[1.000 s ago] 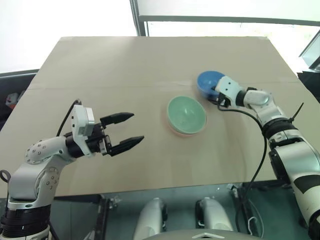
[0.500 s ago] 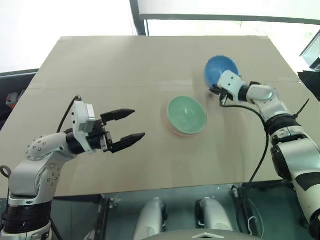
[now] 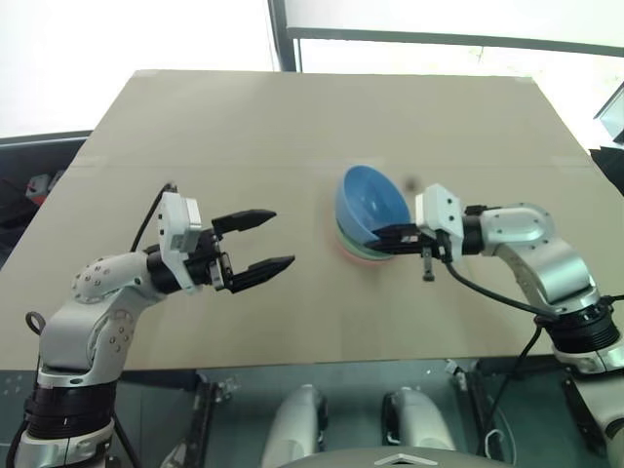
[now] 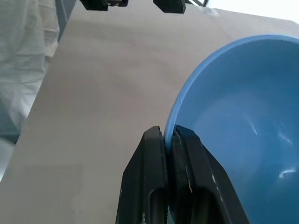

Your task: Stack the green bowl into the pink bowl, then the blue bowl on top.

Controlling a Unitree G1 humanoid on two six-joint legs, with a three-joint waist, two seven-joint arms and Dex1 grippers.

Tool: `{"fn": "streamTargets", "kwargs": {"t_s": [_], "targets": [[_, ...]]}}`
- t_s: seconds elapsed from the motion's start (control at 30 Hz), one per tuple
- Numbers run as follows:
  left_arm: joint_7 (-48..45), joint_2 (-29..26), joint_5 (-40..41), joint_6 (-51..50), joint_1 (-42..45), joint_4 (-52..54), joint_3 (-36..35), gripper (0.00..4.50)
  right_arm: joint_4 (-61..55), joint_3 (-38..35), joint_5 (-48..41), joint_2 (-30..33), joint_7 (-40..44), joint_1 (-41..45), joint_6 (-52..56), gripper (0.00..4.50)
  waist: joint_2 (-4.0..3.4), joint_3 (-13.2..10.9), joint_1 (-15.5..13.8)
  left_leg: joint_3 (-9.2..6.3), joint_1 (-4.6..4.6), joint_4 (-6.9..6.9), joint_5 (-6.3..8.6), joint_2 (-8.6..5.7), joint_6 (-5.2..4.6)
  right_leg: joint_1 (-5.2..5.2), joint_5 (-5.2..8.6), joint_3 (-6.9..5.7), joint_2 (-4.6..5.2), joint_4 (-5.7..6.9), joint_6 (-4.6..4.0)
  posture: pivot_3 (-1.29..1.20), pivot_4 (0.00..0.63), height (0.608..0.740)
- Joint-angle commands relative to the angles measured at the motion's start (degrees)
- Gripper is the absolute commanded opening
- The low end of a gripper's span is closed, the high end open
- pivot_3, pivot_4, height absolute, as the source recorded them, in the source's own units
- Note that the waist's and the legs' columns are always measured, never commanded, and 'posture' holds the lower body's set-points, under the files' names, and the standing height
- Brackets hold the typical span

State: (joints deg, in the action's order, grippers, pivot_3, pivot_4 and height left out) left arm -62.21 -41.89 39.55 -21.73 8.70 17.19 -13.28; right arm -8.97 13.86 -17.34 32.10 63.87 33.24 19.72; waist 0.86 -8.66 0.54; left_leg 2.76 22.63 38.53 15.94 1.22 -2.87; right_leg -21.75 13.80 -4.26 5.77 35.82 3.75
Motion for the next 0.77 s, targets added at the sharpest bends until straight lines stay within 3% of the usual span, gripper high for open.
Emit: {"fn": "streamTargets", "kwargs": {"t_s": [0.03,0.17,0.3,0.5,0.77], "targets": [[-0.1,-0.1,0.0,1.1,1.4,0.2,-0.5,4.5,0.7,-0.8,0.7,-0.8,-1.3,2.0,-0.8,1.56,0.0,0.0,0.0,0.0,0.01,0.0,0.0,0.0,0.0,0.0,0.0,0.0,-0.01,-0.01,0.0,0.0,0.15,0.74],[0.7,-0.1,0.5,0.7,0.7,1.2,-1.3,4.5,0.8,-2.0,1.9,-0.4,-2.7,2.2,-2.1,3.21,0.0,0.0,0.0,0.0,0.13,-0.09,0.01,0.0,-0.01,-0.03,0.0,-0.02,-0.03,-0.03,0.01,0.0,0.15,0.74],[3.0,0.2,0.6,0.1,-0.7,2.5,-2.2,4.5,-2.3,-6.5,-2.4,1.9,-2.3,-0.2,1.3,3.21,0.0,0.0,-0.2,0.0,0.19,-0.11,0.01,-0.01,-0.02,-0.06,0.0,-0.05,-0.02,-0.06,0.01,0.0,0.15,0.74],[10.0,0.3,-4.4,1.6,-6.2,6.4,-3.5,4.5,-9.1,-22.2,-10.6,11.1,-3.9,-13.1,9.4,3.21,0.01,0.0,-1.5,-0.01,0.15,-0.1,0.02,0.0,-0.03,0.0,0.0,-0.07,0.02,-0.12,0.01,0.0,0.15,0.74],[7.6,-2.8,0.8,-1.8,-11.5,9.1,-8.9,4.5,-13.1,-35.0,-13.2,19.7,-3.8,-28.0,12.9,3.21,0.01,0.0,-1.2,0.11,-0.03,-0.06,0.02,0.05,-0.04,0.01,0.01,0.13,0.0,-0.12,0.0,0.0,0.15,0.74]]}}
